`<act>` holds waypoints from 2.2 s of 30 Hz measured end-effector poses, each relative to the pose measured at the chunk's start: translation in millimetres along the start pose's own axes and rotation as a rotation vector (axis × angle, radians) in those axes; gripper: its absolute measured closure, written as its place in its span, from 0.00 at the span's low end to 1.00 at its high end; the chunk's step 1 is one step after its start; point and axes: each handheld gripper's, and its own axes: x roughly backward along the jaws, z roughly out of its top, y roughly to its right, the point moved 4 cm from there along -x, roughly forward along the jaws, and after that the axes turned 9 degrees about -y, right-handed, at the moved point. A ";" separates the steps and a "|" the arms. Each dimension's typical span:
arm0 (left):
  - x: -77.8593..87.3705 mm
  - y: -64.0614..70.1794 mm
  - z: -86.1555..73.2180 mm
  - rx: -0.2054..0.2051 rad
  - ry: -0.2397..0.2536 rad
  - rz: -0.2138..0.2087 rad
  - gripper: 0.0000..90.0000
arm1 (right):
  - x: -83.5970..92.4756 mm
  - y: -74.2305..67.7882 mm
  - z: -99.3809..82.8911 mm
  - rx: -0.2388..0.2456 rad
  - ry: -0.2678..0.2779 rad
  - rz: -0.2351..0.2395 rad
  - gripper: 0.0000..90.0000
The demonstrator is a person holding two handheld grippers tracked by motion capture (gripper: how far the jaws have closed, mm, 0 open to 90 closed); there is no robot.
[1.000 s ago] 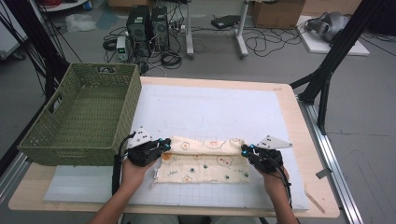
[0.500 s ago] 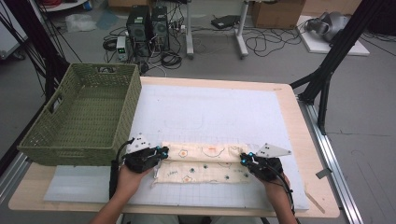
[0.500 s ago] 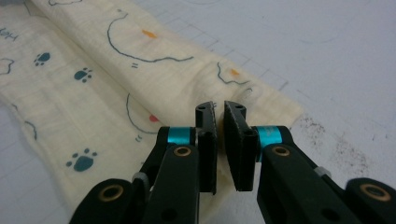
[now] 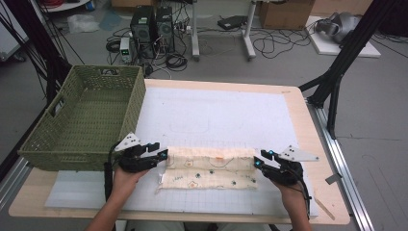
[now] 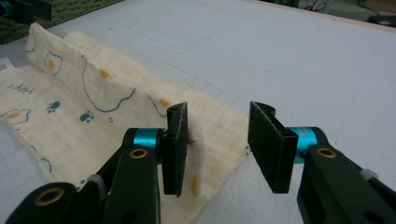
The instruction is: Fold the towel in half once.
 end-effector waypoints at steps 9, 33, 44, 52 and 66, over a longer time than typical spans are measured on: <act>3.2 -3.6 0.6 0.006 0.019 0.015 0.55 | 14.4 6.6 1.6 -0.017 0.056 -0.023 0.63; -26.8 15.7 -15.6 -0.050 -0.205 0.023 0.95 | -28.9 -9.2 -23.0 0.029 -0.212 -0.012 0.92; -1.6 15.4 -0.1 0.101 -0.072 -0.170 0.95 | -8.3 -12.8 -10.7 0.043 -0.158 -0.020 0.93; 3.6 11.5 -5.2 0.113 -0.131 -0.151 0.96 | 3.2 -15.7 -10.5 0.066 -0.190 -0.024 0.94; -8.6 7.1 6.0 0.022 -0.118 -0.013 0.54 | -10.4 -0.9 -4.8 0.025 -0.157 -0.123 0.49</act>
